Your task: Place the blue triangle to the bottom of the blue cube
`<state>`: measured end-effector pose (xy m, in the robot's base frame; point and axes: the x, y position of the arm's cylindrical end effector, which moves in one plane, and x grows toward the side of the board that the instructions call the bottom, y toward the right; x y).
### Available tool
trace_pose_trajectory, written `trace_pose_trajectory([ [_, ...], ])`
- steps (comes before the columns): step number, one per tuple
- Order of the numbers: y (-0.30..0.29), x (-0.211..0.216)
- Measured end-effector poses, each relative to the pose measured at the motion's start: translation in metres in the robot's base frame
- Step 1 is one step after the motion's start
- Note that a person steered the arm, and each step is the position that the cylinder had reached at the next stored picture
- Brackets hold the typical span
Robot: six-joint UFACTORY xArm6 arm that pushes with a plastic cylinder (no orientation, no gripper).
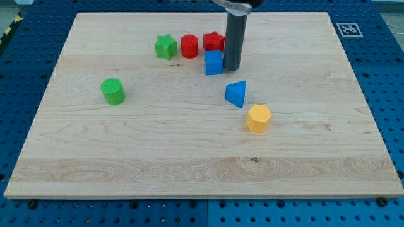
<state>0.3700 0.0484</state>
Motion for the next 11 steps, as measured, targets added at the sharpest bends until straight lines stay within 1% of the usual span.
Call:
trace_pose_trajectory([
  [1, -0.005, 0.000],
  [2, 0.018, 0.005],
  [3, 0.053, 0.010],
  [4, 0.080, 0.035],
  [5, 0.081, 0.050],
  [6, 0.069, 0.069],
  [7, 0.069, 0.082],
  [8, 0.062, 0.085],
  [11, 0.006, 0.085],
])
